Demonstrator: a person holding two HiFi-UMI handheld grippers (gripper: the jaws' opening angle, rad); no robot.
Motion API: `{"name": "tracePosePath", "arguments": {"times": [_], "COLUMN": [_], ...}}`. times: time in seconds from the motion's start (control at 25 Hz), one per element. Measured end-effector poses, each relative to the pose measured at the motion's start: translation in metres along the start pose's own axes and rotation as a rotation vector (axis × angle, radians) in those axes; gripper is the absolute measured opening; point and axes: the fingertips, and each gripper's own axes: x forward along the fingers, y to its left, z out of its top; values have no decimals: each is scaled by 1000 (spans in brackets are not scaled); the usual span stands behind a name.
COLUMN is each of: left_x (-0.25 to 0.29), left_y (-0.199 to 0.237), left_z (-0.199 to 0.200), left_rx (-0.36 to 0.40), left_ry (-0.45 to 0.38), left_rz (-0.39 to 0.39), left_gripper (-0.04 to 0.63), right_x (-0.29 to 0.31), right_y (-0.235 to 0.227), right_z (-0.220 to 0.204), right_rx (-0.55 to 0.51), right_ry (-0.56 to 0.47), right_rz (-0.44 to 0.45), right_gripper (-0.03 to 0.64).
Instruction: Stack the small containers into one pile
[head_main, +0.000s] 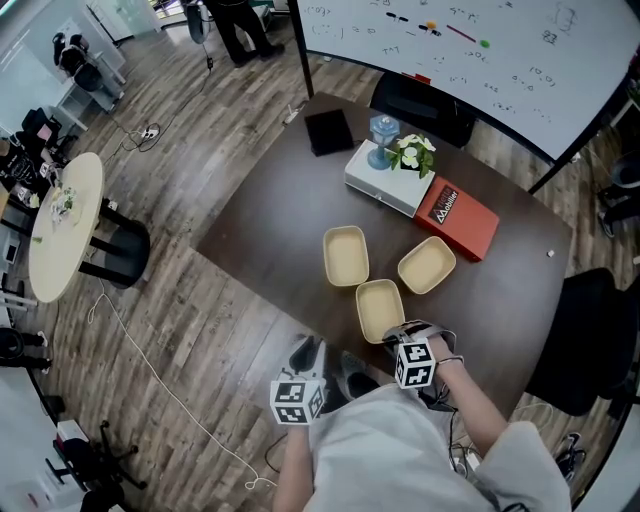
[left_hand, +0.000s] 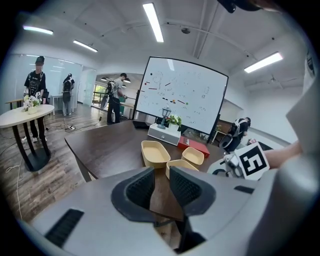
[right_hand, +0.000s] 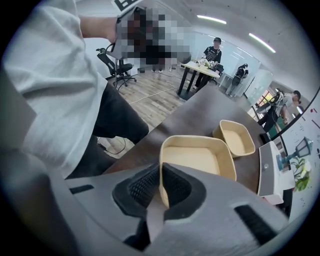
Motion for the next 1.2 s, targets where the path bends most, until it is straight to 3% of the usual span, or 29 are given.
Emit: {"name": "tracePosePath", "arguments": {"times": [0.72,1.2], "left_x": [10,3], "left_y": [-11,-3], "left_z": [10,19], "left_rx": [33,36], "left_ry": [-9,-32], "left_rz": [-66,-61], "left_gripper": [81,80], "right_x": [-45,-62], "right_y": [-17,-66], "right_z": [8,14], "right_rx": [13,5], "right_ry": [17,8], "right_rz": [-153,-252], "right_gripper": [20,20]}}
